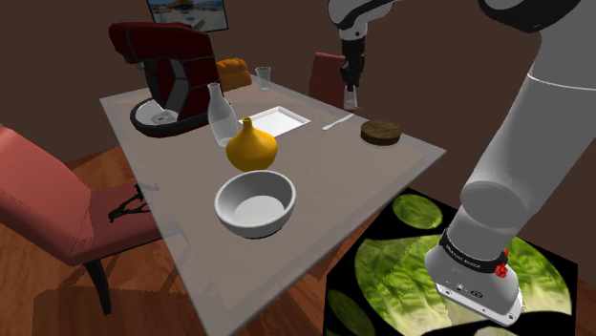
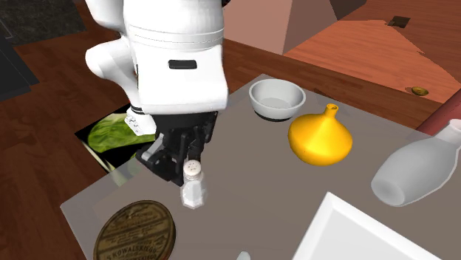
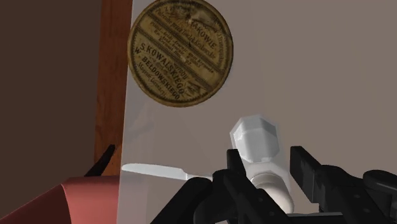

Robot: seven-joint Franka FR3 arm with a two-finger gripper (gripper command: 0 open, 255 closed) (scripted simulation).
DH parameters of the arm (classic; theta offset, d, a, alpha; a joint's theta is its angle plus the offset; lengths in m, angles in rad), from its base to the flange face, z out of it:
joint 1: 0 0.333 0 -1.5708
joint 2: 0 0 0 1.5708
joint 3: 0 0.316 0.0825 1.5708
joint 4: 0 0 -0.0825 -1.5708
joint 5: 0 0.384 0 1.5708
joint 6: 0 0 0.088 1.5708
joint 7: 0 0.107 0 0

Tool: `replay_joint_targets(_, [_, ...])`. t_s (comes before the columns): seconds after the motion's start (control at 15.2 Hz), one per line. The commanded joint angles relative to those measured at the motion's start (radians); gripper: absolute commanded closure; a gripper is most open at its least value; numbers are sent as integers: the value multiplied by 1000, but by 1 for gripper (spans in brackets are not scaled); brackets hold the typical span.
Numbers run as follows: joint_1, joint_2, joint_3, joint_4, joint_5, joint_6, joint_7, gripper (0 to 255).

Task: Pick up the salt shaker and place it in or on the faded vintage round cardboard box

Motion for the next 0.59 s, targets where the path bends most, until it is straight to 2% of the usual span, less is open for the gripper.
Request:
replay_joint_targets(0.0, [-22,-33,-21,-40,-6,14,-41,255])
replay_joint_targets(0.53, [-108,-111,-112,-105,-27,26,-210,255])
